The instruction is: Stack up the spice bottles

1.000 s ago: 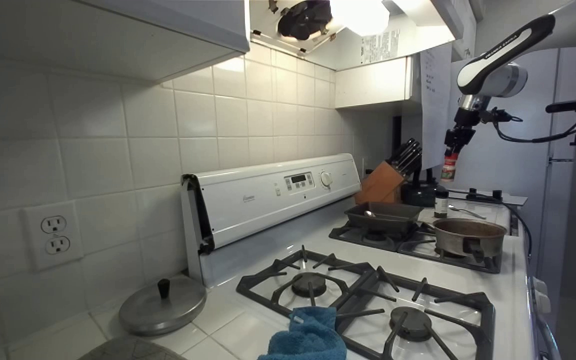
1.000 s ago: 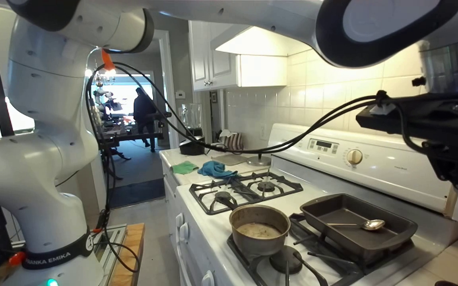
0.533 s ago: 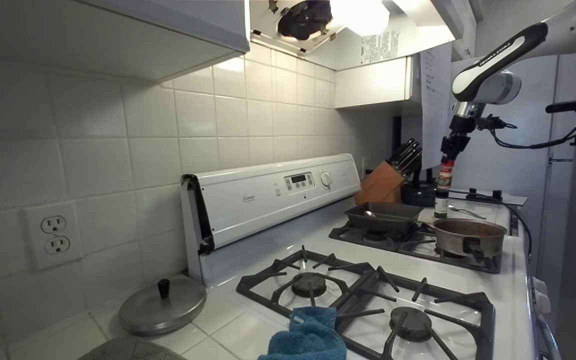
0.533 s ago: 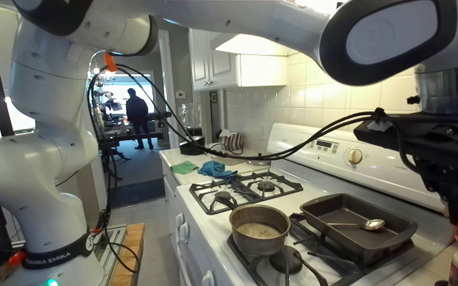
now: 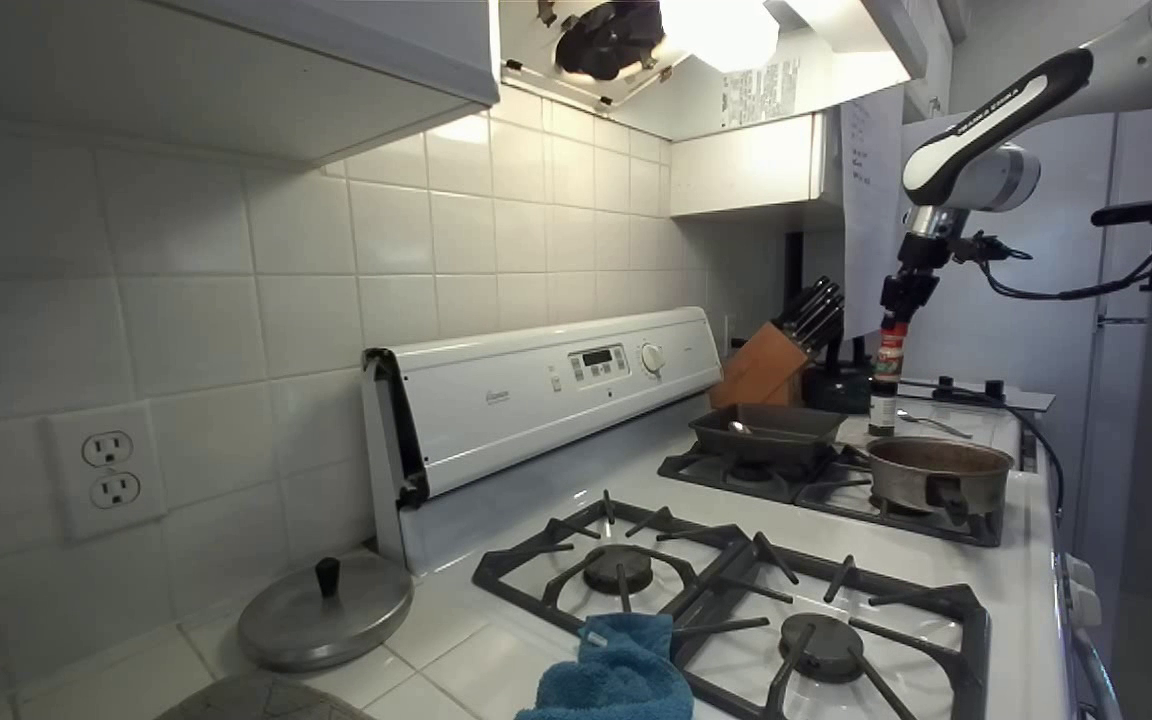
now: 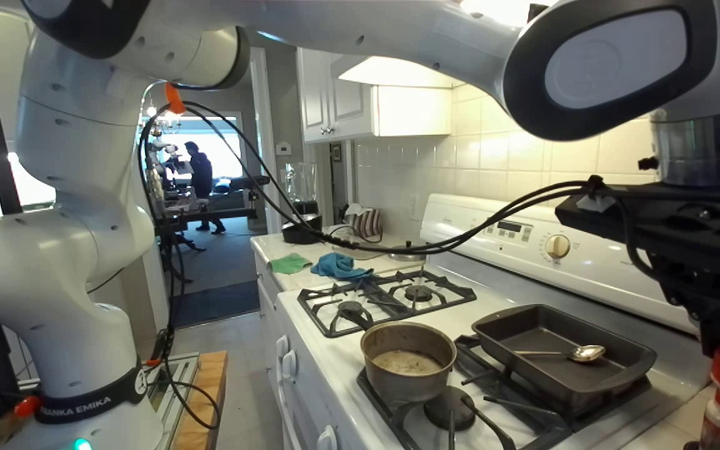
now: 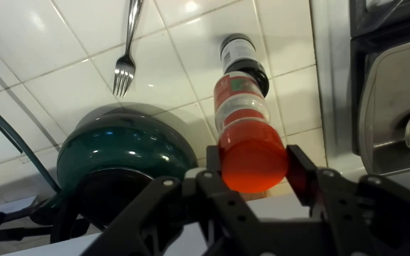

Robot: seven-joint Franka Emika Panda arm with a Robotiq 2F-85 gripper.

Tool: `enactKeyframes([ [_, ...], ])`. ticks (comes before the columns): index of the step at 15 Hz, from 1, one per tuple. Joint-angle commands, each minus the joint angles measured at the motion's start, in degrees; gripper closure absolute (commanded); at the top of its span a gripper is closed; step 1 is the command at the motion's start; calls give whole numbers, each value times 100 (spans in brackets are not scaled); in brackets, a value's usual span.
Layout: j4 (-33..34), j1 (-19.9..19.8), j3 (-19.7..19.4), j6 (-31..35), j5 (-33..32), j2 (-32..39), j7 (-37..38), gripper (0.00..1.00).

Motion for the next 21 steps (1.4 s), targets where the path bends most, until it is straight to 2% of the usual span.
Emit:
enactKeyframes([
  [1,91,-64,74,-156,117,-9,-157,77],
  [21,73,-20,81,-266,73,-23,-79,77],
])
